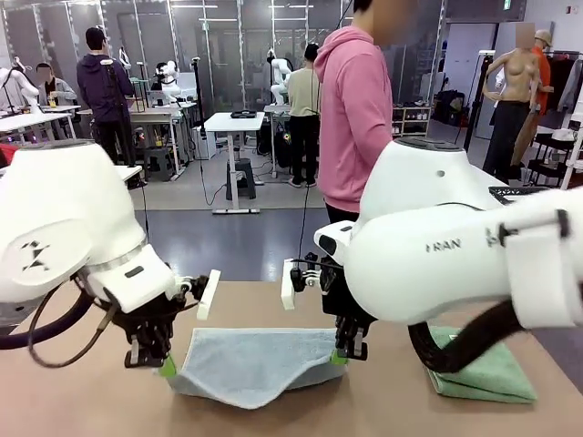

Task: Fold the towels and place them in the basket.
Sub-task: When a person lays out a Towel with hook on the table, fold it in half twice.

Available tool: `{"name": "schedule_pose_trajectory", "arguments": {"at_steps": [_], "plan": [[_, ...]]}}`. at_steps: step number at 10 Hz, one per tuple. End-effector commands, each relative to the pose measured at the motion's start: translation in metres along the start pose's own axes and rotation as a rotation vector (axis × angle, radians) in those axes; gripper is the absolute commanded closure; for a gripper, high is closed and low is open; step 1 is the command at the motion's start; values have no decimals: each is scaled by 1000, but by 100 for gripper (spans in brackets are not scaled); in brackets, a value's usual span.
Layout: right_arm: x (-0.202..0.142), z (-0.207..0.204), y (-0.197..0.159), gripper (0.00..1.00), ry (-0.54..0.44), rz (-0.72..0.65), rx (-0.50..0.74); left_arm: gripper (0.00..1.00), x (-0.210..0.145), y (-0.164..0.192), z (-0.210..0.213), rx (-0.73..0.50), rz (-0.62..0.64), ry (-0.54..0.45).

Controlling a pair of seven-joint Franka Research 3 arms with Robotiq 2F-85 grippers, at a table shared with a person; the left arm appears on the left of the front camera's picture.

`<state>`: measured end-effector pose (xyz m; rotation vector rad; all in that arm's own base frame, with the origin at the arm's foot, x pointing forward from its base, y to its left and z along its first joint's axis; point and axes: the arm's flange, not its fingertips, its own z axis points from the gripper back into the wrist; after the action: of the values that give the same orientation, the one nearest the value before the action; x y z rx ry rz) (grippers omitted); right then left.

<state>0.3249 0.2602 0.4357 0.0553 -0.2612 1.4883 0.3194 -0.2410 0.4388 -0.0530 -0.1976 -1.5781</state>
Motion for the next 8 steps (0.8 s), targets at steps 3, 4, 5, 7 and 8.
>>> {"name": "schedule_pose_trajectory", "arguments": {"at_steps": [3,4,5,7,8], "plan": [[9,-12,-59,100,17,-3,51,100,5,83,-5,-47,17,28],[6,-17,-82,100,27,-16,65,100,2,109,-14,-83,28,40],[1,-24,-102,100,21,-28,84,100,-2,129,-26,-103,37,63],[-9,-41,-141,100,58,-51,90,100,-9,164,-43,-116,48,48],[-12,-50,-158,100,49,-42,95,100,-12,185,-50,-117,54,70]]}}
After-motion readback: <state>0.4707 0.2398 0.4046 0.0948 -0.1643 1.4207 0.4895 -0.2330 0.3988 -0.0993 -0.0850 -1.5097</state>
